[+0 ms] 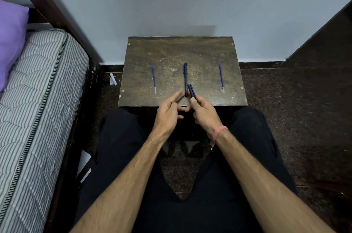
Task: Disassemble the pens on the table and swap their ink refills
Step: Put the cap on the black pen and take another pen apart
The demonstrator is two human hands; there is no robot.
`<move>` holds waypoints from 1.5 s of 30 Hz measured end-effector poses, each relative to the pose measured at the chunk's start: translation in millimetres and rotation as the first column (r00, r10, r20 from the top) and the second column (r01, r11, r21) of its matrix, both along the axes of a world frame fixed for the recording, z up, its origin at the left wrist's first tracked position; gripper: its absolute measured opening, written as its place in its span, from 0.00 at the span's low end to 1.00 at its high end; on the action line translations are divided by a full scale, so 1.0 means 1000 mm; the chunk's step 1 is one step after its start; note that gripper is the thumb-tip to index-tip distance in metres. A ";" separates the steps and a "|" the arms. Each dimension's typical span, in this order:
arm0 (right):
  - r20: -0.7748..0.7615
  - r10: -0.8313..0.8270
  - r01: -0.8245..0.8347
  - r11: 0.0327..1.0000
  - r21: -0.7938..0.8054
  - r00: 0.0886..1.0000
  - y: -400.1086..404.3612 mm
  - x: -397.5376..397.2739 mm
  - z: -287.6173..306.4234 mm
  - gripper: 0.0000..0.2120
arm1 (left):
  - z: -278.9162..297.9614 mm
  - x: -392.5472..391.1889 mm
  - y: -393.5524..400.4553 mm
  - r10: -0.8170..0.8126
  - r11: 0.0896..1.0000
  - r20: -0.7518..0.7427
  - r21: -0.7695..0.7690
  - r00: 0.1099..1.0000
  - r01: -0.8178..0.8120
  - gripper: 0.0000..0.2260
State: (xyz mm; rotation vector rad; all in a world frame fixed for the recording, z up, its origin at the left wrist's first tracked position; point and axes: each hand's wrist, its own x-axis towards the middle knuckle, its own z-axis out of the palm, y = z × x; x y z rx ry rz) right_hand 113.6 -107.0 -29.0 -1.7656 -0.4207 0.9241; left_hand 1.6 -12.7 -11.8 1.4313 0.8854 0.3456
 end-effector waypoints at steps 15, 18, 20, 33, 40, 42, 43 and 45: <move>-0.034 0.031 -0.029 0.998 0.052 0.999 0.004 -0.025 0.021 0.14 | 0.006 -0.010 -0.002 0.056 0.958 0.176 -0.286 0.983 -0.003 0.15; -0.021 0.023 -0.022 0.997 0.069 1.000 0.004 -0.024 0.027 0.14 | 0.006 -0.010 -0.002 0.061 0.944 0.199 -0.330 0.978 0.008 0.14; -0.021 0.021 -0.019 0.997 0.075 1.000 0.004 -0.025 0.028 0.13 | 0.005 -0.009 -0.002 0.084 0.937 0.207 -0.351 0.975 -0.006 0.14; 0.002 -0.077 0.077 0.997 -0.014 0.997 -0.001 -0.014 0.014 0.23 | -0.005 0.019 0.043 0.286 0.934 0.119 -0.255 0.951 -0.249 0.05; -0.052 -0.204 0.210 0.965 0.158 0.978 0.005 0.006 0.020 0.14 | 0.015 0.088 0.067 0.173 0.942 -0.202 0.321 0.964 -0.102 0.09; -0.066 -0.233 0.242 0.955 0.171 0.970 0.005 0.011 0.020 0.13 | 0.021 0.111 0.067 0.145 0.932 -0.276 0.362 0.950 -0.038 0.07; -0.077 -0.248 0.258 0.950 0.177 0.966 0.006 0.013 0.021 0.13 | 0.023 0.121 0.066 0.131 0.925 -0.314 0.380 0.940 -0.002 0.06; -0.106 -0.275 0.291 0.938 0.189 0.956 0.006 0.016 0.021 0.12 | 0.024 0.137 0.065 0.103 0.913 -0.394 0.402 0.913 0.071 0.04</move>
